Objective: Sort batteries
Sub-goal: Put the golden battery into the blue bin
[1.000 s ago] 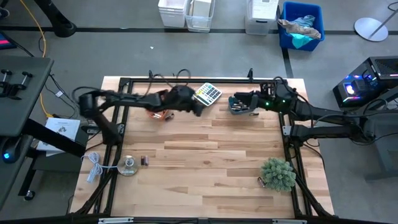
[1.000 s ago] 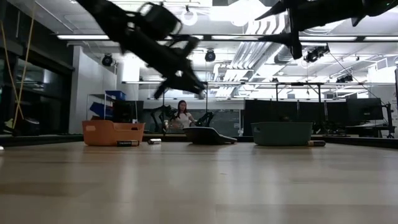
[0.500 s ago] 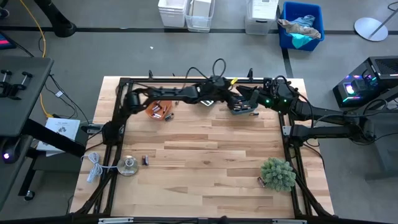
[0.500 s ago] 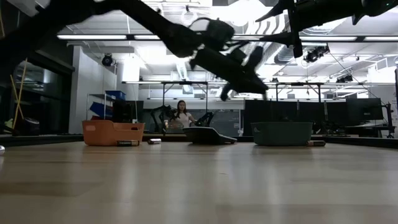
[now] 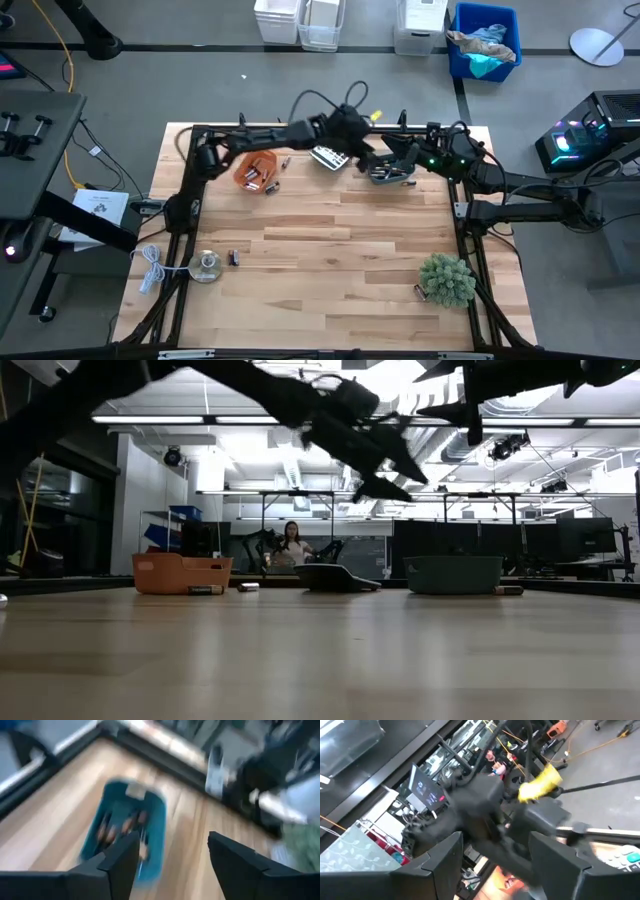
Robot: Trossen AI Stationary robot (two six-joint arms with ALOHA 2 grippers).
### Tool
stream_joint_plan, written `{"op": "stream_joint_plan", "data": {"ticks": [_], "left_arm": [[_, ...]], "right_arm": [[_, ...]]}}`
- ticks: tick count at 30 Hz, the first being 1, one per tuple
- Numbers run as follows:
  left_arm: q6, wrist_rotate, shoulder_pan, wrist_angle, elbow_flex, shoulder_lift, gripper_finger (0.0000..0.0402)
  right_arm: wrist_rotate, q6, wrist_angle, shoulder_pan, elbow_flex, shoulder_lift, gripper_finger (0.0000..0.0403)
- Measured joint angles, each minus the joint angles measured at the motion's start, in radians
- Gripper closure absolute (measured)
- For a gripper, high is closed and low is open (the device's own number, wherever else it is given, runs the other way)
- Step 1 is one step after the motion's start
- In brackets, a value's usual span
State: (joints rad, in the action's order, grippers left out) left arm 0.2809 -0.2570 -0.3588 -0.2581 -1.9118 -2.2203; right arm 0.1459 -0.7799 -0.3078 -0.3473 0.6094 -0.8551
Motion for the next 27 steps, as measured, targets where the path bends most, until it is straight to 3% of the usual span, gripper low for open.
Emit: {"op": "stream_joint_plan", "data": {"ticks": [4, 6, 9, 13, 17, 21, 24, 27], "left_arm": [[-0.107, 0.02, 0.0, -0.277, 0.008, 0.113, 0.0175], [-0.109, 0.043, 0.024, -0.303, 0.071, 0.184, 0.0179], [-0.059, 0.108, 0.08, -0.228, 0.275, 0.337, 0.0183], [0.092, 0.287, 0.185, -0.111, 0.633, 0.577, 0.0184], [0.315, 0.4, 0.325, -0.154, 0.923, 0.814, 0.0184], [0.49, 0.393, 0.505, -0.417, 1.018, 0.951, 0.0184], [0.558, 0.322, 0.628, -0.635, 1.019, 0.946, 0.0184], [0.571, 0.218, 0.712, -0.742, 1.018, 0.891, 0.0186]], "right_arm": [[-0.001, 0.003, -0.006, 0.0, 0.0, 0.0, 0.0181], [-0.001, 0.011, -0.003, 0.0, 0.0, 0.0, 0.0181], [-0.011, 0.027, 0.009, 0.0, 0.0, 0.0, 0.0181], [-0.028, 0.029, 0.035, 0.0, 0.0, 0.0, 0.0181], [-0.044, 0.029, 0.063, 0.0, 0.0, -0.001, 0.0181], [-0.045, 0.03, 0.083, 0.0, 0.0, -0.001, 0.0181], [-0.045, 0.032, 0.086, 0.0, 0.0, -0.001, 0.0181], [-0.047, 0.04, 0.086, 0.0, 0.0, -0.002, 0.0181]]}}
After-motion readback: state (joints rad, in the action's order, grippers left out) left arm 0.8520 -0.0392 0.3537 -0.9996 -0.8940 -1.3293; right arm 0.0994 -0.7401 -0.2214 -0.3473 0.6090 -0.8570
